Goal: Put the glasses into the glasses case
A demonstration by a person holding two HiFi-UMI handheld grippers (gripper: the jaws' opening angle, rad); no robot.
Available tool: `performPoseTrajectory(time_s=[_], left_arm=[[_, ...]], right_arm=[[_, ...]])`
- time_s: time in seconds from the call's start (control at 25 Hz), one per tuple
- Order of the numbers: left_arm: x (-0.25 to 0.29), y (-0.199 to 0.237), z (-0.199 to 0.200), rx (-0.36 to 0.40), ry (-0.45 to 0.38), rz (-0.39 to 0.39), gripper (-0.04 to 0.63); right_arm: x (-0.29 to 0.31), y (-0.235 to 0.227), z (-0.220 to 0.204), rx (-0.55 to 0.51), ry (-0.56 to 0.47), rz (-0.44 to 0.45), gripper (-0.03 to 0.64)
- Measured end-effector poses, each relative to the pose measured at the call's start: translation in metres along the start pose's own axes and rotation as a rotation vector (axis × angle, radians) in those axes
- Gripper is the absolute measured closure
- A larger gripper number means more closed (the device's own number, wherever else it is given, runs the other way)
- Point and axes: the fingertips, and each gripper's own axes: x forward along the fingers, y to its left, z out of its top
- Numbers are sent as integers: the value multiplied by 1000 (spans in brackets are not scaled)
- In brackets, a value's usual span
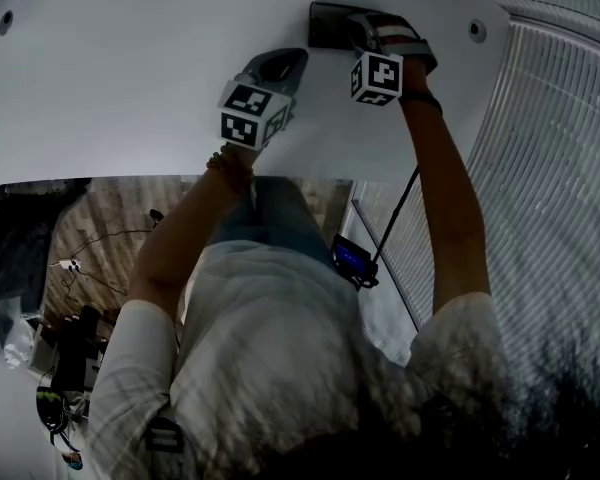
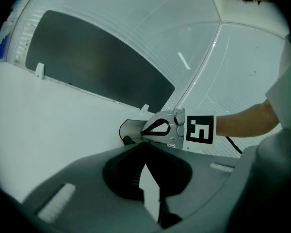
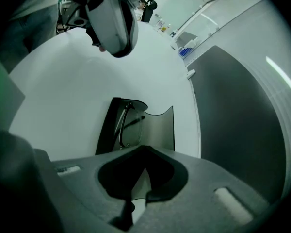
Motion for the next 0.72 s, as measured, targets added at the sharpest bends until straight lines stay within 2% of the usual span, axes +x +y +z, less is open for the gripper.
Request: performPoseTrajectory(time_s=[0.24, 0.4, 0.6, 0.72], left_arm=[[0, -1, -1, 4, 4, -6, 594], [3, -5, -1, 20, 7, -13, 594], [-1, -22, 7, 35, -1, -19, 595], [-6, -30, 25, 79, -20, -31, 594]], right_arm=[[-7, -2, 4, 17, -17, -33, 615], [-19, -7, 7, 82, -39, -78, 615], [-56, -15, 14, 250, -93, -140, 615], [-86, -38, 21, 389, -145, -231, 615]])
